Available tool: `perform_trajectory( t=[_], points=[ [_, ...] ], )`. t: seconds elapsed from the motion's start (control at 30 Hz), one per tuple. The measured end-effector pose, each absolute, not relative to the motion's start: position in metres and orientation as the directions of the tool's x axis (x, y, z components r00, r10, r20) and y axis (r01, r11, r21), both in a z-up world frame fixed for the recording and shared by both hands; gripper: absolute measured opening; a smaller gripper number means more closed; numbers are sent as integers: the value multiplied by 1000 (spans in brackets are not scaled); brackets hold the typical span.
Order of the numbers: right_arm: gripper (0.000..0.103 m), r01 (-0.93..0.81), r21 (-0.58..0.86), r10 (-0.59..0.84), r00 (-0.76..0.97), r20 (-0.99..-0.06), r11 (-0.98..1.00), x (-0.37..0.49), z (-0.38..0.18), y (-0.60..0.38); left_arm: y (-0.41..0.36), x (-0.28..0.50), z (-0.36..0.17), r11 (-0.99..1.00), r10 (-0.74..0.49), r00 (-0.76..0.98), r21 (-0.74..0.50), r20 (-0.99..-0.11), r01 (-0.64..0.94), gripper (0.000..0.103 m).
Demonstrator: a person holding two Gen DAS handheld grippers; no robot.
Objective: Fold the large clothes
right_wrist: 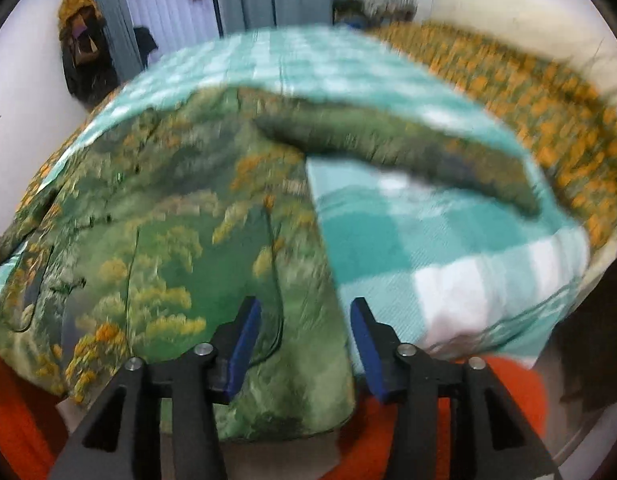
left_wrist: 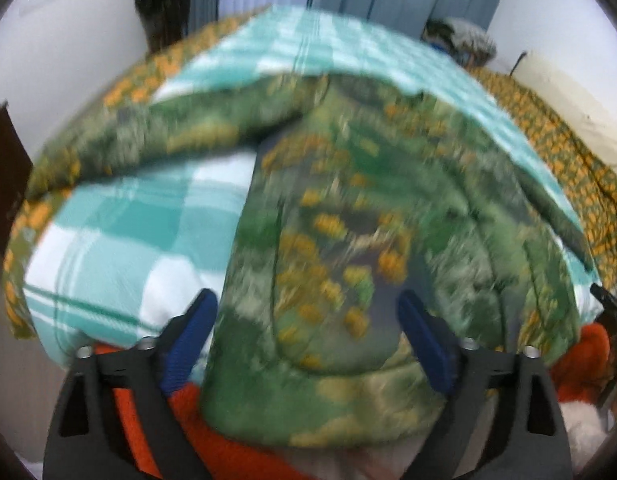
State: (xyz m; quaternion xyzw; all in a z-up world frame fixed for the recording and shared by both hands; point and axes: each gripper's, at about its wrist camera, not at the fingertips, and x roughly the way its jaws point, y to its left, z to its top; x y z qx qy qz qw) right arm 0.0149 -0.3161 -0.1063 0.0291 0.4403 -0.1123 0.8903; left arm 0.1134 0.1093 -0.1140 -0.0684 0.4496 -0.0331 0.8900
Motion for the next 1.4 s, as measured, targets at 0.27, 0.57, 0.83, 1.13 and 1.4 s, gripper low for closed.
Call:
perform_trajectory(
  t=[0.27,0.57,0.83,1.13,1.4],
  points=[
    [59,197,-52,-178,702,-689,979,15,-103,-284,76,105,-118,997,-81,685,-62,-724,53,99],
    [59,38,-95,-94,706,-702,995,18,-122,-249,72,105,-167,998,-68,588,-48,-806,49,99],
    [59,20,-69,-66,628,-776,997,28,-144,-246,61,112,-185,998,-28,538,9,-843,66,102],
    [59,24,-62,-64,597,-800,998,29,-150,-249,64,114,-188,998,-38,523,-4,-852,66,102],
    [59,26,-64,-67,599,-798,998,27,-149,-250,64,114,-189,998,-35,518,0,-855,67,102]
  ],
)
